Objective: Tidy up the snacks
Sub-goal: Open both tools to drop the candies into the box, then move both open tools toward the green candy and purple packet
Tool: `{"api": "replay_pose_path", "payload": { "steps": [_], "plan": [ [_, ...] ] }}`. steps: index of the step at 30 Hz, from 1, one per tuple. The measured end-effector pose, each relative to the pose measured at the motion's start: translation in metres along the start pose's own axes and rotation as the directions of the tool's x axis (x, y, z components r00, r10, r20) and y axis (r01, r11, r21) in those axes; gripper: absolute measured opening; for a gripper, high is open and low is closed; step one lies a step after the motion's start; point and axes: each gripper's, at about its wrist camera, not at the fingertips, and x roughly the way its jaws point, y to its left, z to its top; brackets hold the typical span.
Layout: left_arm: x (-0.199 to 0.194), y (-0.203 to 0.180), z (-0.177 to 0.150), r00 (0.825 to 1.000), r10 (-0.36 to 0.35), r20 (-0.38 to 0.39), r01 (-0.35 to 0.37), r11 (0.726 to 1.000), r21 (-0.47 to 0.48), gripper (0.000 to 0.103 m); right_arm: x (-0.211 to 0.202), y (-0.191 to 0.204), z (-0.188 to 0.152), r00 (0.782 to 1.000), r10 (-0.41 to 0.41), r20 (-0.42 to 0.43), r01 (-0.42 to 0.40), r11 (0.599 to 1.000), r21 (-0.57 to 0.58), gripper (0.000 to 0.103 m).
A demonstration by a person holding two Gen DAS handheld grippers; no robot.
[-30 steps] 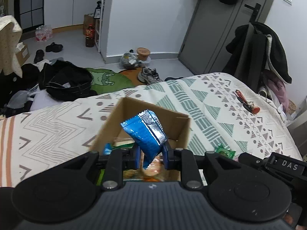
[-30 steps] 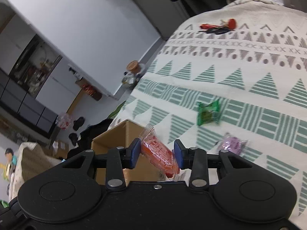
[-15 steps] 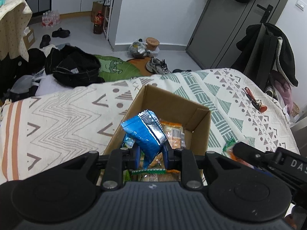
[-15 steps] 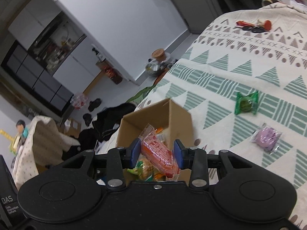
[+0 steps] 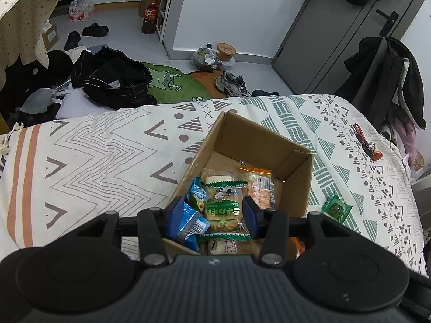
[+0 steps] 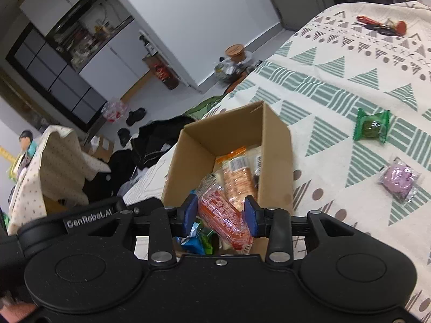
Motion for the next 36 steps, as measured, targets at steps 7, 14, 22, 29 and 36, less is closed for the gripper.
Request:
{"api": "replay_pose_path", "payload": {
  "steps": [7, 14, 22, 29, 36],
  "plan": [
    [-0.001, -0.001, 0.001, 1.0, 0.024, 0.008, -0.024, 1.0, 0.018, 0.068, -0.009, 0.001, 0.004, 0.999, -0.035, 0.026, 0.035, 0.999, -0.012, 0.063],
    [-0.005, -0.014, -0.001, 0.998, 0.045, 0.033, -0.046, 0.998, 0.04, 0.084, -0.028, -0.021, 0.012, 0.99, -0.127, 0.064, 0.124, 0.991, 0.045, 0.086],
    [-0.003, -0.04, -0.009, 1.0, 0.011, 0.023, -0.013, 0.996, 0.083, 0.085, -0.045, -0.049, 0.016, 0.977, -0.198, 0.08, 0.186, 0.973, 0.135, 0.099],
    [0.007, -0.073, -0.018, 0.999, -0.033, 0.02, 0.03, 0.991, 0.128, 0.091, -0.063, -0.078, 0.018, 0.962, -0.253, 0.104, 0.227, 0.951, 0.207, 0.103],
    [0.02, -0.103, -0.024, 0.996, -0.089, -0.014, 0.09, 0.981, 0.173, 0.091, -0.075, -0.11, 0.021, 0.944, -0.311, 0.107, 0.266, 0.914, 0.306, 0.103]
  ]
}}
